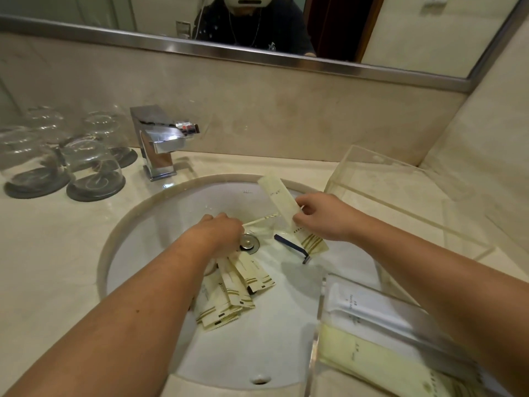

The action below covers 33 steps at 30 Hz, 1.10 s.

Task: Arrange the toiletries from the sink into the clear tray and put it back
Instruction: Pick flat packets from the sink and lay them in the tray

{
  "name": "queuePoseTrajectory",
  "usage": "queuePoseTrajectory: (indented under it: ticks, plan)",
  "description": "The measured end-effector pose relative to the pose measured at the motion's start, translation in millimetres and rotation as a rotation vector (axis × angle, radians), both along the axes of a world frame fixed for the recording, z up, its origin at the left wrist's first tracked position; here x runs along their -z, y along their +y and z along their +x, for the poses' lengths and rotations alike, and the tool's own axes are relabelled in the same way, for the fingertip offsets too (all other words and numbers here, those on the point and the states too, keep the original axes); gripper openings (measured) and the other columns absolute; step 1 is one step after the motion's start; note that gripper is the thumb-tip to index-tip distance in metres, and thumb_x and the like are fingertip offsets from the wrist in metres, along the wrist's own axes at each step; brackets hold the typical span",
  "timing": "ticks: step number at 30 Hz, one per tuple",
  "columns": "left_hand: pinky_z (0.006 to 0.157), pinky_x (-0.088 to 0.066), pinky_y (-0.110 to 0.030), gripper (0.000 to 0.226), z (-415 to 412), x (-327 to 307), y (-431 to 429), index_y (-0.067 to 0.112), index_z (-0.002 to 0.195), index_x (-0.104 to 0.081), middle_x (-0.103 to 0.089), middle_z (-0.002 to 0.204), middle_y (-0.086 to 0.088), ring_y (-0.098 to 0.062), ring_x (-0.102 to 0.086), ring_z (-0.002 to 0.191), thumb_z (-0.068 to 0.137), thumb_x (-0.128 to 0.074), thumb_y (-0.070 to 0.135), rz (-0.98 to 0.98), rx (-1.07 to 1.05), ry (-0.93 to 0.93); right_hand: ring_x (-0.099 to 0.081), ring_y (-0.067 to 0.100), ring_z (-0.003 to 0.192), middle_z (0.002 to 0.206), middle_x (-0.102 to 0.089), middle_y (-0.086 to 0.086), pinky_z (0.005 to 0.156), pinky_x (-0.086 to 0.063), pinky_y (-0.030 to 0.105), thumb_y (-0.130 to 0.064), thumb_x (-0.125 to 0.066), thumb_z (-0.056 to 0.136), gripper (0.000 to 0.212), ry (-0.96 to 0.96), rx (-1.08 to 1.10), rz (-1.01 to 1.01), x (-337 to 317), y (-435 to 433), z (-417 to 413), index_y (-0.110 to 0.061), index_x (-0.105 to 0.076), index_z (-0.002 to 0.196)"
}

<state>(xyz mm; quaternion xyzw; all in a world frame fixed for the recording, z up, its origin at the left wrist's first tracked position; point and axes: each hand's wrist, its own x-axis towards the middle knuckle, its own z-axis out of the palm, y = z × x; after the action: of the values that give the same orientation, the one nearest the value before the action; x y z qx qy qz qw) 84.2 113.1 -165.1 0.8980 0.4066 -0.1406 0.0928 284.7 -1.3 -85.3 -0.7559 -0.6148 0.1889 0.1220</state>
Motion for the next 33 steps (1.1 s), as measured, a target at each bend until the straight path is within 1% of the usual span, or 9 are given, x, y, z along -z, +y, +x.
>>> queuePoseTrajectory:
  ticks: [2,4,11,15,18,24,27,30,33]
  plan:
    - [0.091,-0.042,-0.044,0.020,-2.3,-2.0,3.7,0.040,0.100,-0.058,-0.059,0.123,0.005,-0.029,-0.052,0.111,0.095,-0.038,0.035,0.000,-0.014,-0.091,-0.063,0.007,0.081,0.088,-0.066,-0.014,0.066,-0.050,0.027,-0.025,-0.053,0.094,0.019,0.072,0.019,0.069,-2.9,-7.9,0.1,-0.034,-0.064,0.107]
    - [0.093,-0.044,-0.042,0.028,-1.8,-11.9,-0.9,0.031,0.115,-0.065,-0.057,0.136,0.012,-0.025,-0.055,0.114,0.102,-0.040,0.032,0.034,0.062,-0.181,-0.063,0.004,0.081,0.088,-0.066,-0.015,0.063,-0.047,0.024,-0.025,-0.052,0.096,0.024,0.113,0.036,0.136,-6.7,-15.6,0.3,-0.035,-0.062,0.115]
    - [0.112,-0.035,-0.042,0.040,1.0,-36.9,-21.5,0.024,0.143,-0.057,-0.039,0.161,0.013,-0.020,-0.042,0.140,0.105,-0.044,0.023,0.208,0.159,-0.437,-0.077,0.022,0.078,0.090,-0.076,0.000,0.076,-0.062,0.049,-0.023,-0.052,0.092,0.022,0.452,0.236,0.296,-21.7,-41.1,8.7,-0.029,-0.065,0.108]
    - [0.113,-0.031,-0.041,0.043,-2.8,-44.8,-36.5,0.025,0.146,-0.054,-0.037,0.162,0.015,-0.016,-0.038,0.144,0.104,-0.046,0.022,0.337,0.160,-0.517,-0.077,0.029,0.076,0.095,-0.077,0.008,0.064,-0.061,0.043,-0.012,-0.047,0.100,0.025,0.680,0.325,0.316,-32.9,-59.3,11.8,-0.017,-0.063,0.118]
    - [0.111,-0.034,-0.041,0.042,-6.0,-52.5,-50.3,0.023,0.142,-0.058,-0.042,0.160,0.013,-0.017,-0.044,0.140,0.101,-0.050,0.018,0.437,0.190,-0.566,-0.077,0.031,0.080,0.101,-0.077,0.009,0.069,-0.059,0.049,-0.011,-0.044,0.103,0.028,0.826,0.367,0.297,-38.6,-72.7,13.5,-0.015,-0.061,0.126]
    - [0.112,-0.036,-0.044,0.039,-8.1,-65.1,-92.6,0.018,0.136,-0.062,-0.043,0.160,0.007,-0.023,-0.048,0.139,0.097,-0.059,0.011,0.563,0.314,-0.617,-0.075,0.029,0.083,0.108,-0.076,0.014,0.064,-0.059,0.037,-0.012,-0.037,0.108,0.029,1.077,0.366,0.168,-48.3,-101.9,11.6,-0.013,-0.061,0.125]
    - [0.113,-0.035,-0.044,0.043,-5.6,-71.7,-115.8,0.015,0.135,-0.064,-0.044,0.160,0.005,-0.024,-0.047,0.140,0.093,-0.064,0.007,0.604,0.364,-0.634,-0.072,0.024,0.078,0.114,-0.074,0.018,0.053,-0.055,0.030,-0.024,-0.043,0.108,0.031,1.196,0.368,0.062,-52.2,-113.5,8.5,-0.009,-0.064,0.125]
    - [0.115,-0.033,-0.042,0.048,-2.6,-74.0,-135.0,0.015,0.137,-0.063,-0.044,0.160,0.006,-0.024,-0.046,0.141,0.090,-0.066,0.007,0.622,0.407,-0.637,-0.069,0.020,0.078,0.108,-0.073,0.012,0.055,-0.054,0.030,-0.045,-0.049,0.101,0.042,1.230,0.294,-0.051,-55.1,-125.5,8.5,-0.014,-0.069,0.119]
    - [0.117,-0.030,-0.041,0.051,1.8,-72.5,-148.6,0.019,0.142,-0.058,-0.038,0.163,0.008,-0.021,-0.042,0.145,0.092,-0.063,0.009,0.617,0.445,-0.601,-0.070,0.019,0.079,0.105,-0.073,0.011,0.057,-0.054,0.028,-0.043,-0.064,0.090,0.040,1.254,0.191,-0.101,-58.1,-135.7,10.4,-0.015,-0.071,0.119]
